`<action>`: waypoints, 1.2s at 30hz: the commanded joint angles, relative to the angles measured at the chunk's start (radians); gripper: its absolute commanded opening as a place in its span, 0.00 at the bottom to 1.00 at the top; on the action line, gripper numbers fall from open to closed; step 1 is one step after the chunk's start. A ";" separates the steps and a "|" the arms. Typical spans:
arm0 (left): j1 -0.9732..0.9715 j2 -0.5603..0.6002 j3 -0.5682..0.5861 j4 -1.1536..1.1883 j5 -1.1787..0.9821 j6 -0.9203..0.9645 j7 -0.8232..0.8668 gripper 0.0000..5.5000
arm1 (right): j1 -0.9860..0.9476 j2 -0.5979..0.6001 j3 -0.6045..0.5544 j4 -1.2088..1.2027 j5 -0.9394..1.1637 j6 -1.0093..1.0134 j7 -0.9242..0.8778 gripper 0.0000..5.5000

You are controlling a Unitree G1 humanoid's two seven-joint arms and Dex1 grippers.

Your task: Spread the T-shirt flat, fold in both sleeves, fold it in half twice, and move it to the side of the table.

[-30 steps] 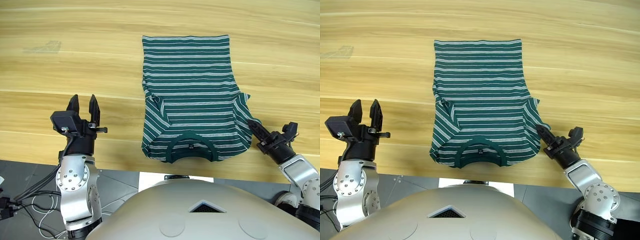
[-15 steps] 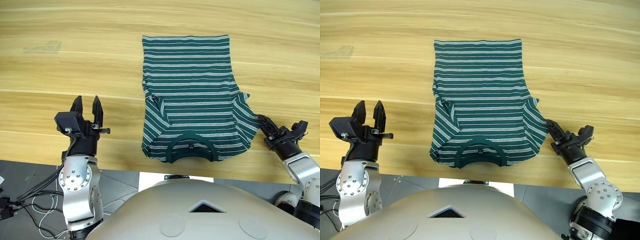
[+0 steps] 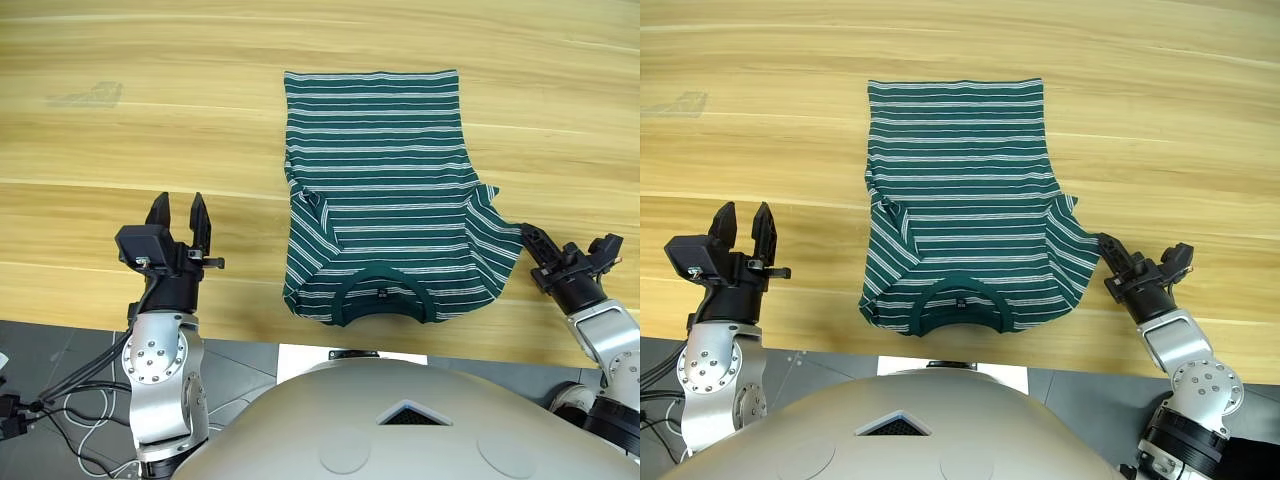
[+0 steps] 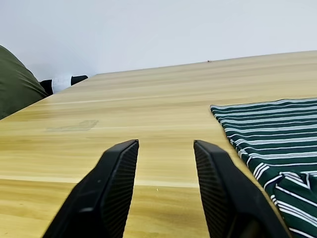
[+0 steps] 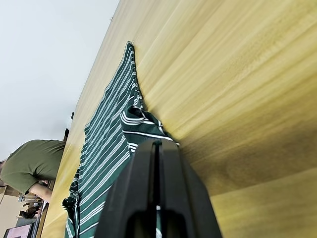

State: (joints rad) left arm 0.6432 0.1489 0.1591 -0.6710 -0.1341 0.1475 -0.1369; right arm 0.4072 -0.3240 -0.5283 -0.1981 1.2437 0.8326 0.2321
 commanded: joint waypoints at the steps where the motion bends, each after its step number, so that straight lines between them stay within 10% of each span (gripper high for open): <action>1: -0.008 -0.004 -0.002 0.013 0.016 -0.010 0.004 0.38 | 0.001 0.014 0.017 0.007 -0.028 -0.005 -0.003 0.00; 36: -0.018 0.003 -0.045 0.051 0.073 -0.005 -0.007 0.38 | 0.118 -0.103 0.507 -0.304 -0.771 -0.448 0.350 0.00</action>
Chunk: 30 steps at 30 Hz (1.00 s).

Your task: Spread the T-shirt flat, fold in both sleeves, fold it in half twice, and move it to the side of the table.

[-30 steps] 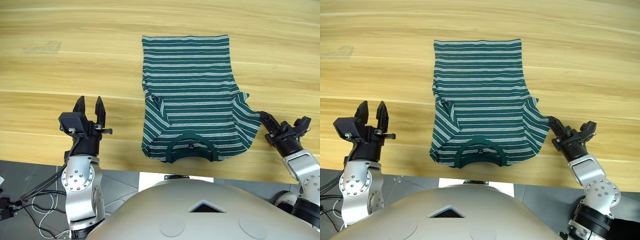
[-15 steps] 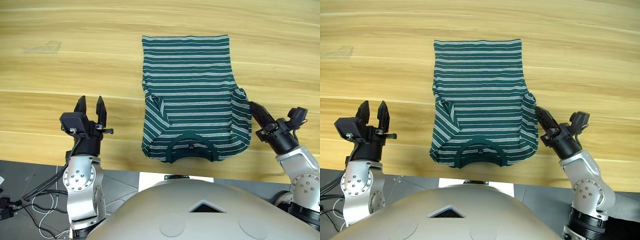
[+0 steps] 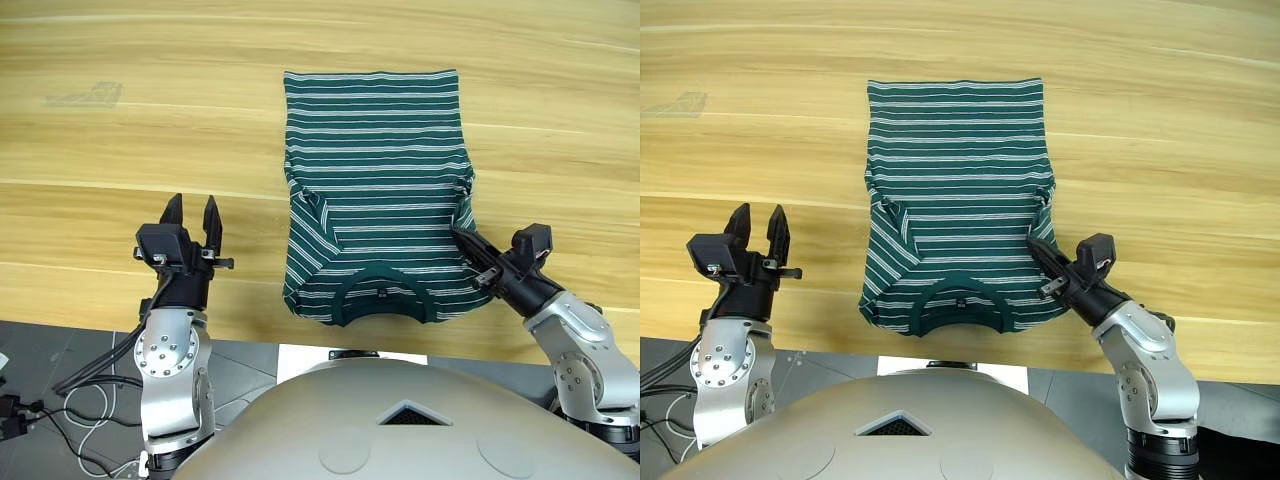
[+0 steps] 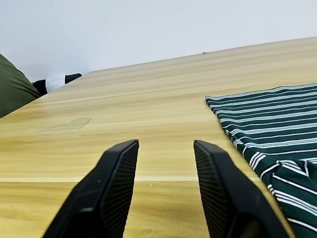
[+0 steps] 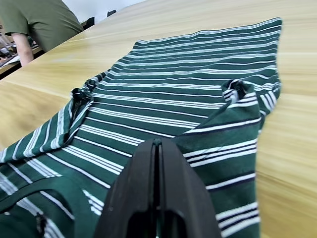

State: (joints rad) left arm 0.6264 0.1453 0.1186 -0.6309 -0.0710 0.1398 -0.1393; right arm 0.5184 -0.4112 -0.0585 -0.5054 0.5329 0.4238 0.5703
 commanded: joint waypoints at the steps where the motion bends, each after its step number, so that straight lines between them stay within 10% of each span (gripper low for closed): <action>1: -0.001 0.007 -0.006 0.011 0.010 0.002 -0.006 0.38 | 0.005 -0.022 0.055 0.020 -0.094 -0.060 0.012 0.00; 11: -0.003 0.019 -0.023 0.004 0.013 0.015 -0.015 0.38 | 0.003 -0.002 0.102 0.099 -0.222 -0.187 0.000 0.00; 23: -0.028 0.149 0.050 -0.001 0.020 -0.001 -0.100 0.38 | 0.027 -0.120 0.005 -0.070 0.537 0.245 0.252 0.39; 30: -0.118 0.497 0.147 0.198 0.184 -0.320 -0.316 0.38 | -0.411 -0.063 -0.176 0.206 0.112 -0.343 0.203 0.47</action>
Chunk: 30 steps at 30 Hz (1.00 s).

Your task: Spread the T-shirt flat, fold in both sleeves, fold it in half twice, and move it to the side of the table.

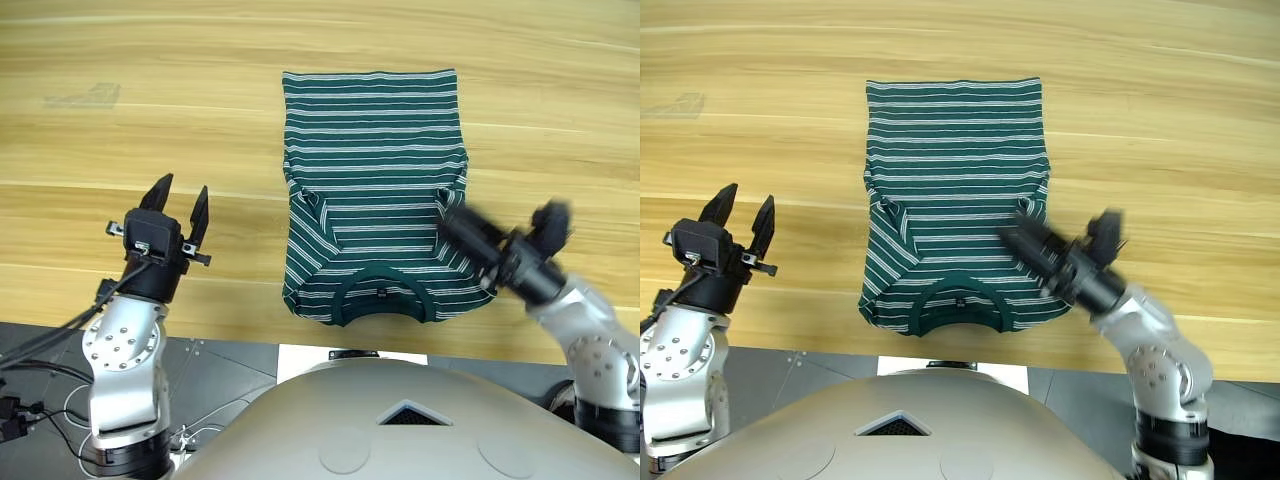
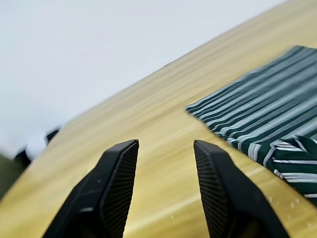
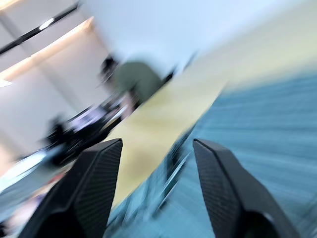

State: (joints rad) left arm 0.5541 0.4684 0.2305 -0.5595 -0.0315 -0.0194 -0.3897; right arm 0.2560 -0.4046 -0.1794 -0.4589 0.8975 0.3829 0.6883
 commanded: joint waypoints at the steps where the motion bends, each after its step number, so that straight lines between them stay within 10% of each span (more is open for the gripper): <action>1: -0.063 0.231 0.035 0.174 0.212 -0.225 -0.069 0.38 | -0.189 -0.106 -0.059 0.244 -0.362 -0.437 0.120 0.47; 11: -0.139 0.522 -0.199 0.373 0.702 -0.710 -0.035 0.38 | -0.378 -0.494 0.146 0.985 -0.998 -1.537 0.328 0.47; 30: -0.177 0.480 -0.406 0.452 0.817 -0.864 0.021 0.38 | -0.484 -0.557 0.571 1.360 -1.222 -1.983 0.113 0.47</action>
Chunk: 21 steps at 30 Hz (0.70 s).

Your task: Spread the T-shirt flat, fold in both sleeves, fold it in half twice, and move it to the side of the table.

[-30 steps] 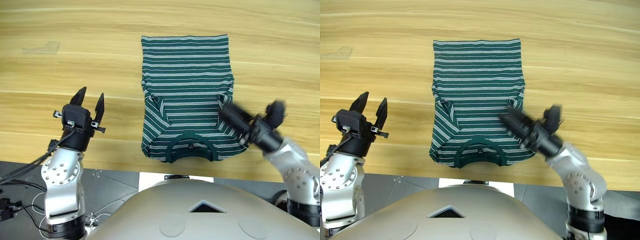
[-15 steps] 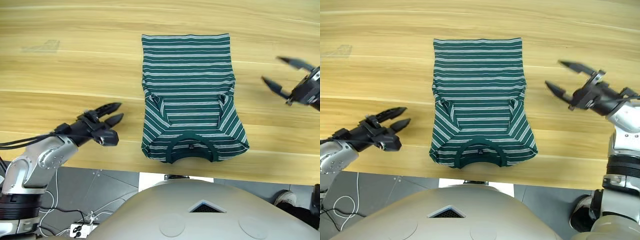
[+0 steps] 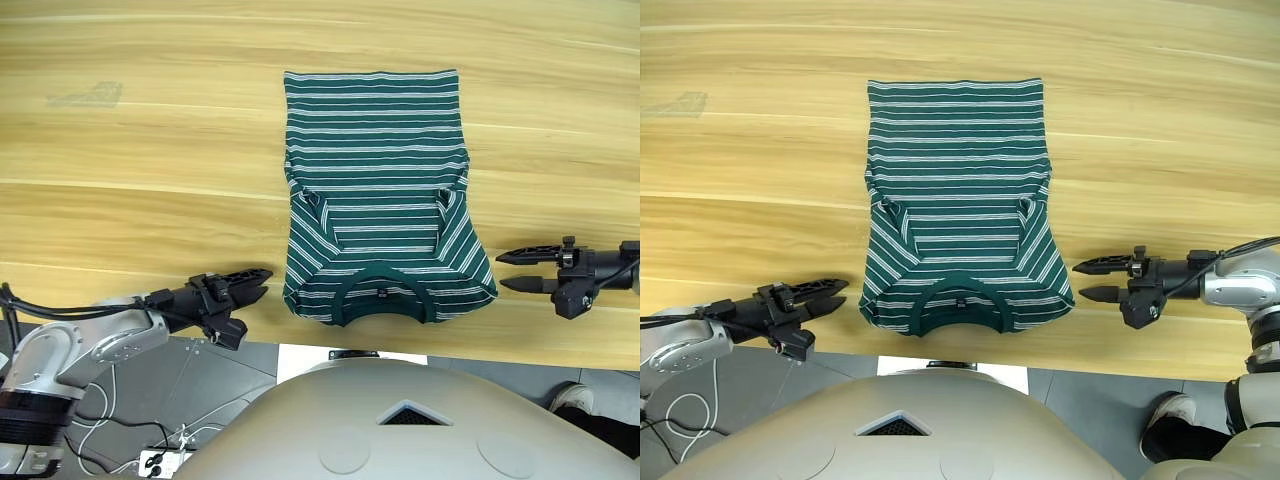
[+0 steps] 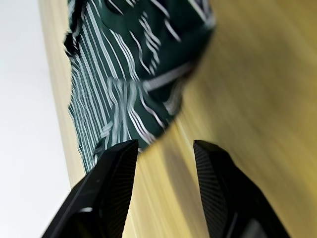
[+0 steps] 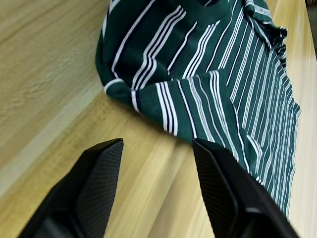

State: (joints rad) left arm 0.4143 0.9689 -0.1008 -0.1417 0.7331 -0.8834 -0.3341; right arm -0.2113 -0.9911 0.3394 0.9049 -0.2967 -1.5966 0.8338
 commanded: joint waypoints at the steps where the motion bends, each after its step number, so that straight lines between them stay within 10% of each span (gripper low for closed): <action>1: -0.049 -0.025 -0.091 0.039 0.053 -0.001 -0.037 0.38 | -0.024 0.033 0.069 -0.005 -0.029 -0.005 -0.047 0.47; 9: -0.092 -0.033 -0.164 0.068 0.070 0.006 -0.026 0.35 | -0.047 0.047 0.125 0.004 -0.079 -0.007 -0.142 0.48; 21: -0.082 -0.007 -0.169 0.063 0.073 0.027 -0.011 0.00 | -0.021 0.041 0.156 -0.029 -0.124 0.007 -0.244 0.03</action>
State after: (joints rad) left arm 0.3037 0.9412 -0.2525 -0.1086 0.7514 -0.8769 -0.3227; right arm -0.2410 -0.9528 0.4855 0.8887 -0.4082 -1.6033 0.6011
